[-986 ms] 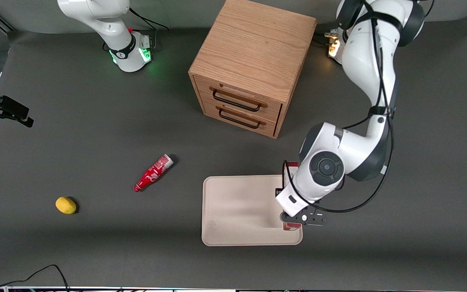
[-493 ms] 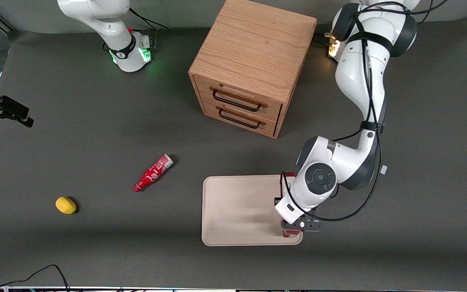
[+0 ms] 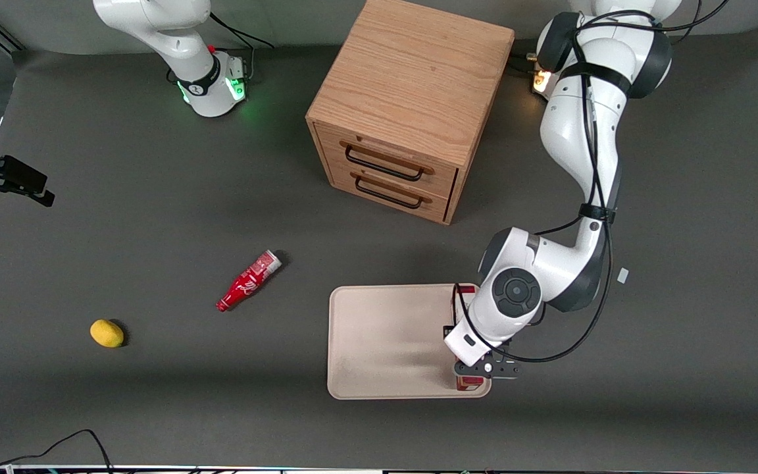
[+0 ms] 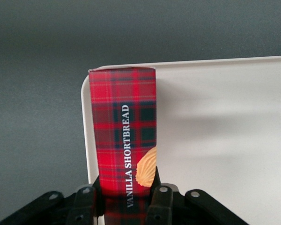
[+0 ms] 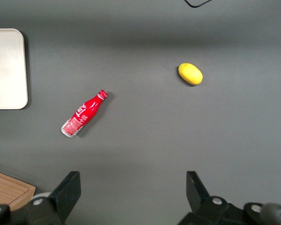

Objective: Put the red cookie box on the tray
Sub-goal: 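Lower the box upright onto the tray corner and open the left gripper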

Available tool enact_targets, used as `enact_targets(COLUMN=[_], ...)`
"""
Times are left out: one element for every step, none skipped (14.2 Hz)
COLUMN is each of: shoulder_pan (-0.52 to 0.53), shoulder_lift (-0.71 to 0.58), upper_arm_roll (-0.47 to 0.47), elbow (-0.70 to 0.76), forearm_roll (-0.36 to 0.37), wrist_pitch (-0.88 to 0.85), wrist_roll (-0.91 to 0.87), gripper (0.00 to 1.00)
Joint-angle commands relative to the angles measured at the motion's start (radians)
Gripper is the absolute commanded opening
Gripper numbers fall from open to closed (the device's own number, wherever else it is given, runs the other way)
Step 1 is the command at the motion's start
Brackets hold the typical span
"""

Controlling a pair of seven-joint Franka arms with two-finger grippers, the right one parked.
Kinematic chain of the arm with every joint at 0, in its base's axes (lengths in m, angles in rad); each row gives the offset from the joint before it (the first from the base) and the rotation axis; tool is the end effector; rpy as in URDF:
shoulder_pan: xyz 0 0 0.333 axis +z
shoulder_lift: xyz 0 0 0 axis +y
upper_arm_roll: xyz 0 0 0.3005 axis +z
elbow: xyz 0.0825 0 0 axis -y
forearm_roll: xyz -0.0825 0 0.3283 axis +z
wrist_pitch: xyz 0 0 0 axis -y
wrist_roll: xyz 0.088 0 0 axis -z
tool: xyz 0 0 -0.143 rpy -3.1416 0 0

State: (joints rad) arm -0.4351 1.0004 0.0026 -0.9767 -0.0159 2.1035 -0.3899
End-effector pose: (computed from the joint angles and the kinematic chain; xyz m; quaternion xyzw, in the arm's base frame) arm 0.6683 -0.3106 0.2411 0.9978 -0.0183 0.0555 0.0308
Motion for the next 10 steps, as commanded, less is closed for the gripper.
enact_targets(shoulder_pan=[-0.008, -0.01, -0.01, -0.01, -0.01, -0.01, -0.01, -0.01, -0.01, -0.01], shoulder_lift=[0.015, 0.015, 0.014, 0.014, 0.014, 0.014, 0.014, 0.014, 0.014, 0.014], upper_arm_roll=[0.007, 0.007, 0.007, 0.007, 0.007, 0.007, 0.007, 0.007, 0.007, 0.007], elbow=[0.029, 0.029, 0.029, 0.029, 0.029, 0.029, 0.029, 0.029, 0.029, 0.029], forearm_roll=[0.013, 0.014, 0.013, 0.014, 0.013, 0.013, 0.013, 0.014, 0.013, 0.014], wrist_pitch=[0.013, 0.015, 0.015, 0.016, 0.015, 0.015, 0.015, 0.015, 0.015, 0.016], wrist_roll=[-0.024, -0.024, -0.024, -0.026, -0.026, -0.026, -0.026, -0.026, -0.026, -0.026], gripper=[0.39, 0.64, 1.0, 1.0, 1.0, 1.0, 1.0, 1.0, 1.0, 1.0])
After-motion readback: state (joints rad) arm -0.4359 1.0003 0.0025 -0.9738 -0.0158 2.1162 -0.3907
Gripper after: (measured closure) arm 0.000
